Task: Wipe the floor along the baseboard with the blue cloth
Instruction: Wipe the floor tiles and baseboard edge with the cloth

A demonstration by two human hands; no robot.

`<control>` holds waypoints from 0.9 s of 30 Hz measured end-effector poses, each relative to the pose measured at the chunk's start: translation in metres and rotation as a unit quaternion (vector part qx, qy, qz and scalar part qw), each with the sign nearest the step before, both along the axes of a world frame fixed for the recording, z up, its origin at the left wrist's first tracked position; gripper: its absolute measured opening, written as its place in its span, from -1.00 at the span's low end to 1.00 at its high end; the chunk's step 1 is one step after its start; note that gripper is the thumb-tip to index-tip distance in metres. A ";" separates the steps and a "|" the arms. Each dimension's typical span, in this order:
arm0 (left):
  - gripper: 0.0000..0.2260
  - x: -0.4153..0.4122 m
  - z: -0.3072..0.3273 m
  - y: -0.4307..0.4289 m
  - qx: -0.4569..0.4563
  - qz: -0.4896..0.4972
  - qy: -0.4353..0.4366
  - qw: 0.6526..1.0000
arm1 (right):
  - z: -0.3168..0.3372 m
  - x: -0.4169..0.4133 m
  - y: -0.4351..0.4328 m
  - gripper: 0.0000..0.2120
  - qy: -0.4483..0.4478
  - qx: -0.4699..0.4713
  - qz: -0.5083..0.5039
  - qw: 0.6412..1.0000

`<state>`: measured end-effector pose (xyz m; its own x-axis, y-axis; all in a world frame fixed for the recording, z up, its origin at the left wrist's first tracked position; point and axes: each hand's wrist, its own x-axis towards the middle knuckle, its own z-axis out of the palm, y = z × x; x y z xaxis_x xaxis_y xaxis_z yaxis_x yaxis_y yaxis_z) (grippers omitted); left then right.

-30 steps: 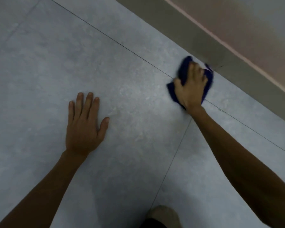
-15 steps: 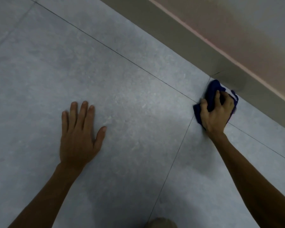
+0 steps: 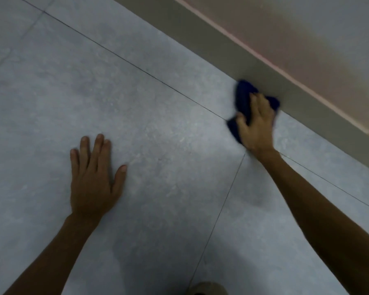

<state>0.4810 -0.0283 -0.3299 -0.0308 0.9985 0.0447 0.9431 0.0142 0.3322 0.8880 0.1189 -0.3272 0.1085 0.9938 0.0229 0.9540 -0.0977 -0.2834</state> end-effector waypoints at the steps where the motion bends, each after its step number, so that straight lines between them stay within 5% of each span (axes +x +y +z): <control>1: -0.37 0.000 0.001 0.000 0.000 0.002 -0.001 1.000 | 0.005 0.029 -0.021 -0.36 0.006 -0.012 -0.039 0.999; 7: -0.35 0.003 0.002 -0.001 -0.005 0.001 -0.002 1.000 | 0.015 0.051 -0.031 -0.45 -0.019 -0.007 -0.093 0.995; 21: -0.35 0.002 -0.006 0.005 0.017 0.028 -0.003 0.999 | 0.015 -0.267 0.167 -0.18 -0.065 -0.043 0.265 0.961; 27: -0.36 0.000 -0.008 0.003 0.036 0.043 -0.029 0.998 | 0.009 -0.328 0.128 -0.24 -0.091 -0.039 0.309 0.946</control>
